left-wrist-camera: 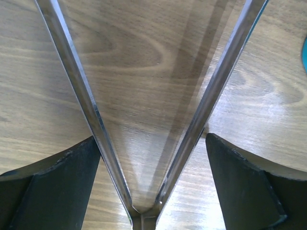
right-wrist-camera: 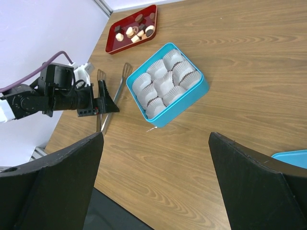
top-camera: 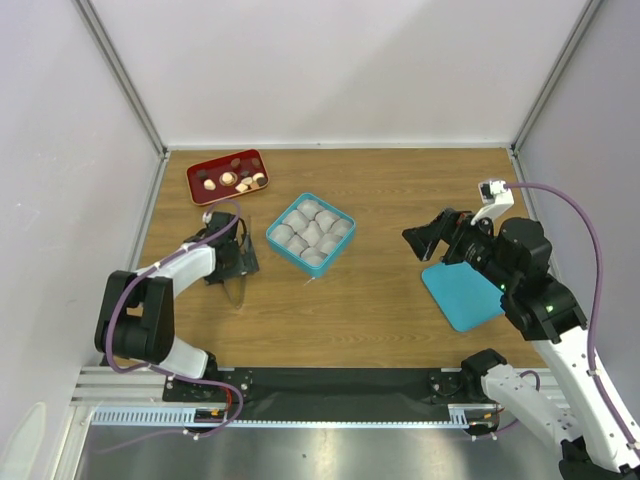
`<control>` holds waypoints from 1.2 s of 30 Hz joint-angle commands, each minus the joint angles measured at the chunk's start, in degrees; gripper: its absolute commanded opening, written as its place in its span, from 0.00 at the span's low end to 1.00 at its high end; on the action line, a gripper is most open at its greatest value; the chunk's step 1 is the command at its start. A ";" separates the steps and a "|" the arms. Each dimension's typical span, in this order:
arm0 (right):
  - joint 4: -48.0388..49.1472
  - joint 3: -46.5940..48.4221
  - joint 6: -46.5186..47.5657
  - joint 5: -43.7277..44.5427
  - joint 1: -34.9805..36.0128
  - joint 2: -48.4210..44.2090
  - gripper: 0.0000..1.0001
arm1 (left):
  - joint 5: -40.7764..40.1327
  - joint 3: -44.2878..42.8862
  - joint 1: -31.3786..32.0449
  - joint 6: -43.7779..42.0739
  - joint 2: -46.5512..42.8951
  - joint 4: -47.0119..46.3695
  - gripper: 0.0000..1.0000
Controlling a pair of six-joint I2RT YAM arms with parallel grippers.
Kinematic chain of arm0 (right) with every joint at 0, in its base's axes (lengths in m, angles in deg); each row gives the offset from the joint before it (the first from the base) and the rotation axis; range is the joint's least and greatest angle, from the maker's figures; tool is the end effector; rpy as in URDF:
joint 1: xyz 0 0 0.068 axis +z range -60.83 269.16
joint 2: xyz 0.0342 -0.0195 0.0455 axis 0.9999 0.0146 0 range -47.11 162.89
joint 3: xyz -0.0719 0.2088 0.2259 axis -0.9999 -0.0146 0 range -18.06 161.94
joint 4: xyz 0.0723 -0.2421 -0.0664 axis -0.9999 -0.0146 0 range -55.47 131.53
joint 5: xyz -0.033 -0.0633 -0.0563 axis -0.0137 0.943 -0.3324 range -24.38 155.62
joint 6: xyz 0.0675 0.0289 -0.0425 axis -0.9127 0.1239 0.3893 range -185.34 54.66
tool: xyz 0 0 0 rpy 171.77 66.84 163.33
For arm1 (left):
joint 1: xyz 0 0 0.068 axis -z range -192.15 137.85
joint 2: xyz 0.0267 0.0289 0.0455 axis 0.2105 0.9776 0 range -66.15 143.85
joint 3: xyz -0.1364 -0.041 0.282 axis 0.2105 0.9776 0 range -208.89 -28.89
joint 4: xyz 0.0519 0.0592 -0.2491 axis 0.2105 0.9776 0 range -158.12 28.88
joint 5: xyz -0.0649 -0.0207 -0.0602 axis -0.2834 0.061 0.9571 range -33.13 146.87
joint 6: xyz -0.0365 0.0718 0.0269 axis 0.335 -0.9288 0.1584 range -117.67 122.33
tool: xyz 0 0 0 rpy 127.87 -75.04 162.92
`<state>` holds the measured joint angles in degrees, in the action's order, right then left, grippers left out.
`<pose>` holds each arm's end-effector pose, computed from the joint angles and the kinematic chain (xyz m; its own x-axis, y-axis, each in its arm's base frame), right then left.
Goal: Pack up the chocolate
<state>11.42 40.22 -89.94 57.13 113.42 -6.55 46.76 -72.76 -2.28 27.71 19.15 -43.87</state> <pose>0.1277 0.0695 0.4140 -0.4018 0.2706 -0.8749 -0.4075 0.8027 0.4354 0.2768 -0.0349 0.1694 -0.8528 -0.2800 -0.4409 -0.2968 0.9544 -0.0321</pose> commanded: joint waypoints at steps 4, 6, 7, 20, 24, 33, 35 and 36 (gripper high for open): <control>0.67 0.25 1.40 -0.12 0.53 -0.83 1.00 | -2.37 -0.68 -0.73 -1.56 1.54 -1.67 0.99; 0.66 0.17 1.48 0.23 0.62 -1.18 1.00 | -1.85 -1.12 -0.90 -1.66 2.33 -1.66 0.98; 0.58 0.08 1.57 0.58 0.62 -1.27 1.00 | -1.58 -1.04 -0.99 -1.83 2.50 -2.10 0.98; 1.19 -0.36 1.40 0.58 0.71 -0.74 1.00 | 1.49 -2.00 -1.52 -2.89 4.97 -1.58 0.75; 1.37 -0.19 0.70 0.23 0.62 -0.65 1.00 | 0.71 -5.50 -0.38 -2.97 1.11 3.33 0.69; 2.16 -0.01 -1.15 -1.53 0.71 -0.56 1.00 | 4.38 -16.41 0.68 -5.43 -4.52 19.33 0.69; 1.90 0.08 -1.33 -1.53 0.71 -0.48 1.00 | 4.92 -17.20 0.77 -6.40 -5.49 20.83 0.68; 1.63 0.16 -1.33 -1.44 0.71 -0.56 1.00 | 5.10 -17.82 0.77 -6.75 -6.62 21.88 0.67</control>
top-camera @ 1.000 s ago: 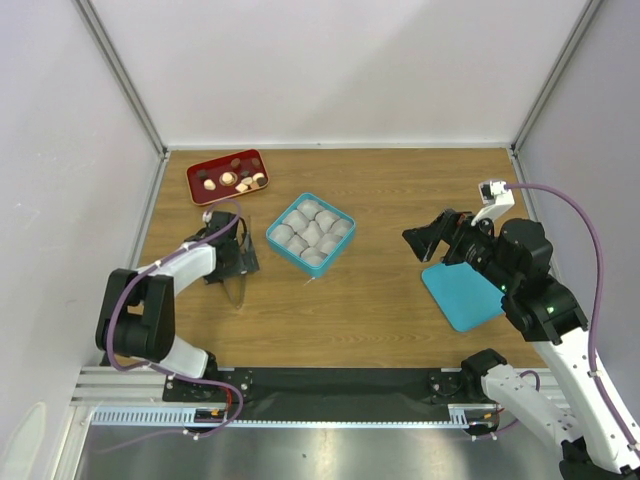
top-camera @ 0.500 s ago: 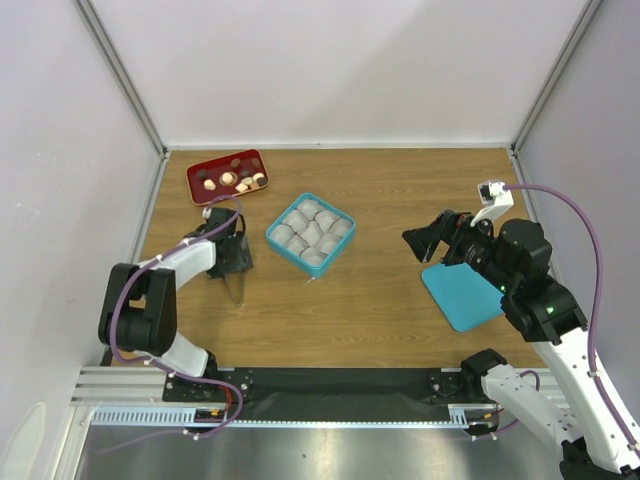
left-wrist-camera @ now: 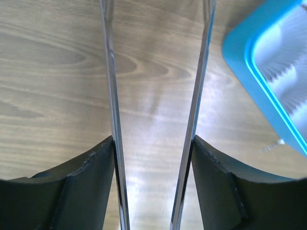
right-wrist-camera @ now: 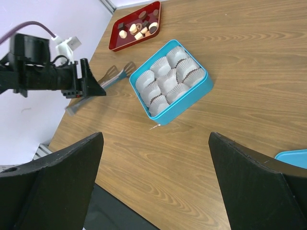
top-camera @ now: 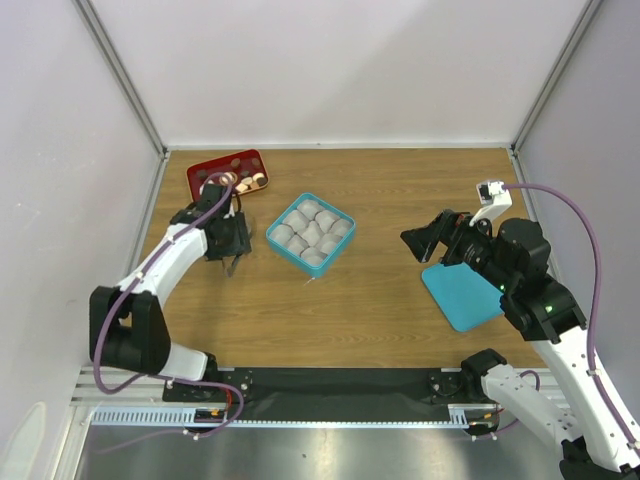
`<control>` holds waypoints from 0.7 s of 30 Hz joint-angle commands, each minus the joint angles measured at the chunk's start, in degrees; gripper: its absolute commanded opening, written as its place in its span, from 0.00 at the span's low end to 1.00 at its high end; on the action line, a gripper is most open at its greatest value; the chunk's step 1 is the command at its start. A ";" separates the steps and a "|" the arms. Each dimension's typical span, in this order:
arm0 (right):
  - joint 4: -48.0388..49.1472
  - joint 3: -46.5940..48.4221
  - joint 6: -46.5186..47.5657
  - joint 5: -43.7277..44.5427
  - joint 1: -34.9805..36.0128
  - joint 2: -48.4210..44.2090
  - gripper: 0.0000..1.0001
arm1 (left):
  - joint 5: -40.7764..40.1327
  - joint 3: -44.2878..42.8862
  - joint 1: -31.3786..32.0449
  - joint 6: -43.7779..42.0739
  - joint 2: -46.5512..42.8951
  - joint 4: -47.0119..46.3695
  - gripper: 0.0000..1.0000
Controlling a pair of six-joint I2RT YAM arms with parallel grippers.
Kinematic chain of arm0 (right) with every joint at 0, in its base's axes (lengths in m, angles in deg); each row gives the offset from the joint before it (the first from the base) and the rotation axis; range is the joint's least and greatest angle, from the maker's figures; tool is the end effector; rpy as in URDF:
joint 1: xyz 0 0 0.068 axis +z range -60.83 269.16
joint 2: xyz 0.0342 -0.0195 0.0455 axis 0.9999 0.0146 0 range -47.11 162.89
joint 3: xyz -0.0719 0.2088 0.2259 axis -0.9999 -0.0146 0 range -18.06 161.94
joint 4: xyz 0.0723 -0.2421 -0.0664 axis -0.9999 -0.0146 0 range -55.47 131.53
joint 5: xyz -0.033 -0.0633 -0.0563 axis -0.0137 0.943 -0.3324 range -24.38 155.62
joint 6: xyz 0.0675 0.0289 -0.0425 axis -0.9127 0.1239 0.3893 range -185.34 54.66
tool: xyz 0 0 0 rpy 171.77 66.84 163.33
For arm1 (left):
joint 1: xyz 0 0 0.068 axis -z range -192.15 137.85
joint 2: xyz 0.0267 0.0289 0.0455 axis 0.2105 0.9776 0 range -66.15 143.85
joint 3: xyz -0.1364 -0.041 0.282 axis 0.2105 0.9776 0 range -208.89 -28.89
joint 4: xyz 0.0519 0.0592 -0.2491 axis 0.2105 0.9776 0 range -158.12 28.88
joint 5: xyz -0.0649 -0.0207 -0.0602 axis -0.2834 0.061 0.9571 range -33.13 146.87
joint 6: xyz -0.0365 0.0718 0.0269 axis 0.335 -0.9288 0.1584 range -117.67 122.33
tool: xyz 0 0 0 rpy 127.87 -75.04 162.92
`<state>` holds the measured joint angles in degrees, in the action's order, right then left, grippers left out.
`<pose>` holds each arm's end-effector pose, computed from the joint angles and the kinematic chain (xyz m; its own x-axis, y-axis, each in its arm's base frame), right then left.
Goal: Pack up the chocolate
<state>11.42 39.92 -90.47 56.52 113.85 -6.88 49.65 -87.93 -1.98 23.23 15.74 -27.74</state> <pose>0.1257 0.0706 0.4129 -0.4109 0.2727 -0.8700 -0.4178 0.7918 0.4455 0.2891 -0.0424 0.2468 -0.8634 -0.2048 -0.4610 -0.2020 0.9778 -0.0560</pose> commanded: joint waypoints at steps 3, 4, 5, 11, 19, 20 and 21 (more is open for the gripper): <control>1.46 0.21 -1.07 -0.57 0.27 -0.41 1.00 | 2.30 -3.79 0.46 -2.89 -5.85 7.34 0.65; 1.37 0.21 -1.24 -0.56 0.27 -0.24 1.00 | 2.13 -4.14 0.46 -3.15 -6.30 7.60 0.64; 1.37 0.12 -1.33 -0.56 0.27 -0.24 1.00 | 1.95 -4.49 0.46 -3.33 -6.65 8.04 0.64; 1.37 0.21 -1.86 -1.27 0.27 0.82 1.00 | 0.19 -9.94 0.46 -4.21 -7.35 13.58 0.60; 0.58 -0.06 -1.07 -0.48 0.27 0.73 0.99 | -5.16 -19.24 0.55 -4.29 -7.80 16.39 0.55; 0.49 -0.40 -0.98 -0.13 0.19 0.56 1.00 | -6.30 -24.05 0.46 -4.56 -6.06 17.35 0.54; 0.49 -0.67 -0.89 -0.04 0.27 0.47 1.00 | -7.18 -26.62 0.46 -4.73 -4.91 17.89 0.53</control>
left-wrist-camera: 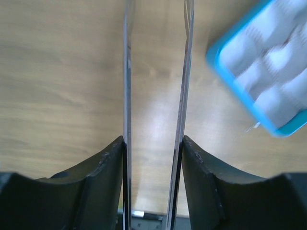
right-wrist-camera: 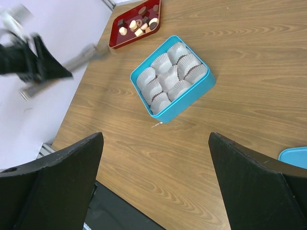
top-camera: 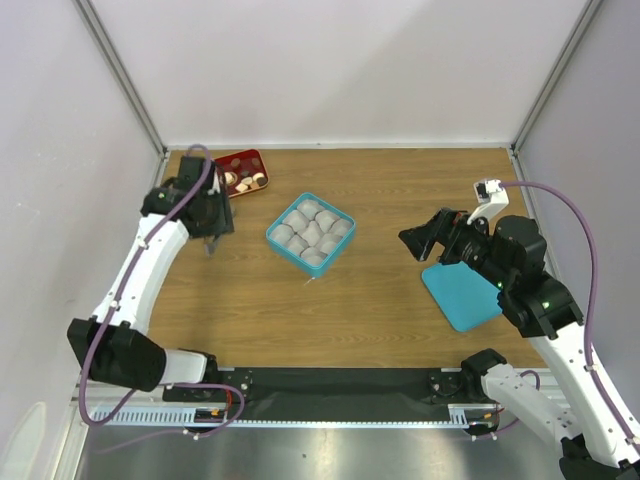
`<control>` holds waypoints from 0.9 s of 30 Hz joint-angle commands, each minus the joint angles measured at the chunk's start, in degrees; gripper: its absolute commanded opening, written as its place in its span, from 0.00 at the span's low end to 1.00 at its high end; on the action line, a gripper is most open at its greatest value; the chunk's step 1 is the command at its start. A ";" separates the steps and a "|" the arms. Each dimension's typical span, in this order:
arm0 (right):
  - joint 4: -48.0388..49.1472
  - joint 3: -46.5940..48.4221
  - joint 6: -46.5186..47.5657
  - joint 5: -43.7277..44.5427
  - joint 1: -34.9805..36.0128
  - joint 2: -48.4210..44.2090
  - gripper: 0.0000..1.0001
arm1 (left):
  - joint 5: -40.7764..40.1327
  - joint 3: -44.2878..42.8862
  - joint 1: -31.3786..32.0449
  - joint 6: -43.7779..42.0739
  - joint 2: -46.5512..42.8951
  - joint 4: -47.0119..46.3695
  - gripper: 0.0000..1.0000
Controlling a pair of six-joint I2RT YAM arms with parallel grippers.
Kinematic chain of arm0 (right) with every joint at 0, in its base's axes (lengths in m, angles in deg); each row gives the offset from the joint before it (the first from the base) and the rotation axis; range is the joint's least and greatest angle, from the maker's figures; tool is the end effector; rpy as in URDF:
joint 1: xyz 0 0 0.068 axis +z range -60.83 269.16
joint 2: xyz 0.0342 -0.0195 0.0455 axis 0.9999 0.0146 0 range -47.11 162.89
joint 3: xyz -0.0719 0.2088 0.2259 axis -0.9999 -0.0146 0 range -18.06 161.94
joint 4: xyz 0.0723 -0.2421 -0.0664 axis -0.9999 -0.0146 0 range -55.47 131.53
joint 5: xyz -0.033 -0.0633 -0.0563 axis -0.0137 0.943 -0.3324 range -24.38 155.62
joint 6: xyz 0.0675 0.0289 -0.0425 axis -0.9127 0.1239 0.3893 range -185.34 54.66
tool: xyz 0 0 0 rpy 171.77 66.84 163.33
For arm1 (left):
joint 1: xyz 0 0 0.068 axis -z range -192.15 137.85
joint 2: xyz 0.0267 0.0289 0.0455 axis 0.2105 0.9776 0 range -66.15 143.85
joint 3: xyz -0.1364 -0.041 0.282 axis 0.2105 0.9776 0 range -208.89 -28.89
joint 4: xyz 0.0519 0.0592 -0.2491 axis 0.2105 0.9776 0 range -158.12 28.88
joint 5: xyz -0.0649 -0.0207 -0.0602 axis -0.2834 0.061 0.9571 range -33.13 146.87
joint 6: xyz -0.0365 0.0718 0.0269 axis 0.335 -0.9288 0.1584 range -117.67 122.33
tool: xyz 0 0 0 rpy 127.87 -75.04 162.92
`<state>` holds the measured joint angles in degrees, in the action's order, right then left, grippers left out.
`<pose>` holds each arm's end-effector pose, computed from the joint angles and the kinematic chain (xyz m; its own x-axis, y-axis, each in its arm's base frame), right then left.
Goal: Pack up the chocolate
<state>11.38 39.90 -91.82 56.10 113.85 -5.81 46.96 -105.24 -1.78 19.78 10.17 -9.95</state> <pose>0.1304 0.0734 0.4103 -0.4386 0.2824 -0.8532 -0.4049 0.7854 0.4681 0.2676 -0.0360 0.3479 -0.8232 -0.1498 -0.5476 -0.1667 0.9858 -0.0190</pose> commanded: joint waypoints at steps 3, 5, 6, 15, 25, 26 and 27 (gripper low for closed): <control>0.36 -1.35 0.38 1.16 0.27 -0.26 1.00 | -5.56 -18.87 0.26 -2.07 6.10 0.98 0.52; 0.01 -1.18 0.38 1.26 0.27 0.18 0.99 | -3.98 -23.03 0.09 -3.12 9.19 1.15 0.53; 0.35 -1.44 0.38 1.17 0.27 0.36 0.99 | -3.37 -26.61 -0.35 -3.47 12.77 1.33 0.53; 0.80 -2.58 2.39 4.16 0.19 1.24 0.99 | -1.52 -40.97 -5.17 -2.52 29.93 2.48 0.50; 3.08 -1.79 2.84 2.66 0.01 4.05 1.00 | -2.92 -41.94 -5.98 0.04 38.82 -1.13 0.50; 3.34 -1.62 3.01 2.58 0.01 4.23 1.00 | -3.09 -41.94 -5.98 0.04 39.26 -1.22 0.50; 3.52 -1.44 3.10 2.66 0.01 4.66 1.00 | -3.18 -42.12 -6.06 -0.14 39.78 -1.48 0.51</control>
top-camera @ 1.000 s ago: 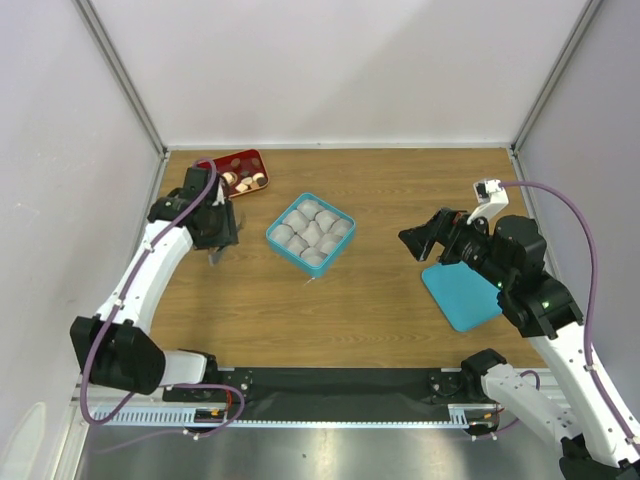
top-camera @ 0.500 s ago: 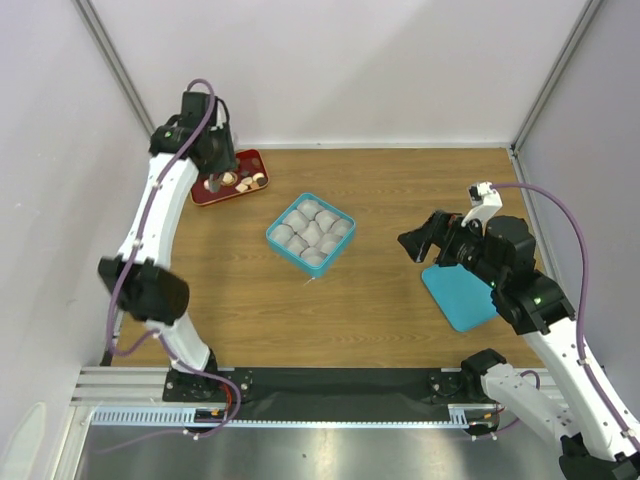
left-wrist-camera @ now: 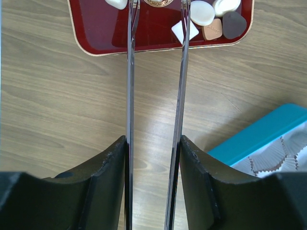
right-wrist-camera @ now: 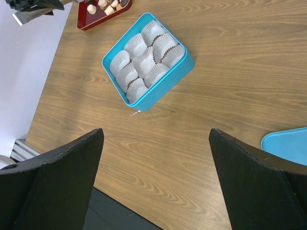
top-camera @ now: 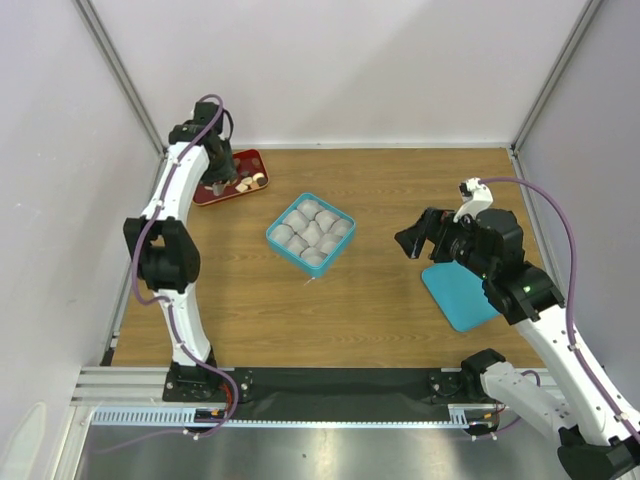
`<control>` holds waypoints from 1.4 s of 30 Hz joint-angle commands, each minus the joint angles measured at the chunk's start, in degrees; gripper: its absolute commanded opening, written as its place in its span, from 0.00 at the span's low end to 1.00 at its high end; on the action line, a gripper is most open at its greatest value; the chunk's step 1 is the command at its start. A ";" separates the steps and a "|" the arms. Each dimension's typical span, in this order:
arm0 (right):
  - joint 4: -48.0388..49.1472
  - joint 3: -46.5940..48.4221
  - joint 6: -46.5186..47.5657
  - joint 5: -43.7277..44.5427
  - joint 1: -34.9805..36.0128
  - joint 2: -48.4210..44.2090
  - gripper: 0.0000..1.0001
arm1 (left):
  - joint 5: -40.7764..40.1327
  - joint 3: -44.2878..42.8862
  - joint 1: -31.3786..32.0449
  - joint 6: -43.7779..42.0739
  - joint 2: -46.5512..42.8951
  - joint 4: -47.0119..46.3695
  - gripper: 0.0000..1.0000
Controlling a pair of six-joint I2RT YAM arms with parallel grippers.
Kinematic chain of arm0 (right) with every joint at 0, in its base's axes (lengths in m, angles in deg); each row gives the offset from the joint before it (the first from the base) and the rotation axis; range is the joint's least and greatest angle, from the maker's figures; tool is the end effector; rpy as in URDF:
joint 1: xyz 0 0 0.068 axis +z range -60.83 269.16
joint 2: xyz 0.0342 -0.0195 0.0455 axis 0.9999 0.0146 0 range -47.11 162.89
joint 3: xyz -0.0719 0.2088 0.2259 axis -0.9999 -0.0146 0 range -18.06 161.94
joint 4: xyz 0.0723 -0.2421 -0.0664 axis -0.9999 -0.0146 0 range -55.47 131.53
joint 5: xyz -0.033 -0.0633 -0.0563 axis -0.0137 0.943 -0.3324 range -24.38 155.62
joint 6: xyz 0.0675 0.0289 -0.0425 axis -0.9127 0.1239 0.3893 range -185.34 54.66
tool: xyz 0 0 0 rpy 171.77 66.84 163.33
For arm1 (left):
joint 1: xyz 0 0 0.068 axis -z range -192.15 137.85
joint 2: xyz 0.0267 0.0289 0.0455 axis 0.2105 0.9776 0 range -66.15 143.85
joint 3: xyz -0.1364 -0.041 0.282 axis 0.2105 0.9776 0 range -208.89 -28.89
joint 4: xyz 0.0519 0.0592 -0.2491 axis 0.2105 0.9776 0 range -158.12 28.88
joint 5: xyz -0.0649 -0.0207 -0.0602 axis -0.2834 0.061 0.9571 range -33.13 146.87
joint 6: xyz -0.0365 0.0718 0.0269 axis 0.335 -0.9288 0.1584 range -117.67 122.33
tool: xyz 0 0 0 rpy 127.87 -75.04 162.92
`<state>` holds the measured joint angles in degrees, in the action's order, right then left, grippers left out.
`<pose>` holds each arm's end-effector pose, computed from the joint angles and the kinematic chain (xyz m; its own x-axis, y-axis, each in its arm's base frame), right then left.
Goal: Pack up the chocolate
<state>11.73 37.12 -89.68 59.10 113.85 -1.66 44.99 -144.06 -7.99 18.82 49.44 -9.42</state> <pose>0.1545 0.0802 0.3830 -0.4951 0.2231 -0.8397 -0.3378 0.8410 0.4226 0.4738 -0.0191 0.3236 -0.8108 -0.2196 -0.5425 -0.2760 0.9609 0.0236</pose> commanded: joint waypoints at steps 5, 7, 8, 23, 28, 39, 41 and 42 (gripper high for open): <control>3.00 1.60 1.66 0.81 -0.08 0.96 1.00 | -1.83 -3.92 -0.12 0.47 2.44 -2.62 0.50; 2.91 1.51 1.75 1.16 -0.25 0.87 1.00 | -1.83 -3.83 -0.12 0.30 3.06 -2.89 0.50; 2.91 1.60 1.75 1.16 -0.25 0.87 1.00 | -1.74 -3.92 -0.21 0.21 3.24 -3.06 0.50; 2.47 1.77 2.28 2.74 -0.87 0.60 1.00 | -2.10 -3.04 -0.56 -0.32 6.40 -4.20 0.51; 2.55 1.95 2.80 3.36 -1.13 1.04 1.00 | -1.92 -1.54 -1.00 -0.41 6.57 -5.35 0.51; 2.56 2.30 3.16 3.54 -1.31 1.39 1.00 | -0.87 -1.11 -1.26 -0.58 8.60 -5.87 0.51; 2.29 2.56 3.16 3.71 -1.40 1.31 1.00 | -0.95 -1.02 -1.26 -0.58 8.77 -5.87 0.51; 2.29 2.48 3.24 3.71 -1.31 1.39 1.00 | -0.87 -0.93 -1.26 -0.67 8.86 -6.05 0.50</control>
<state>12.67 37.16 -87.52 61.81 112.72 -0.09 43.99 -144.91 -8.75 18.75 58.38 -13.88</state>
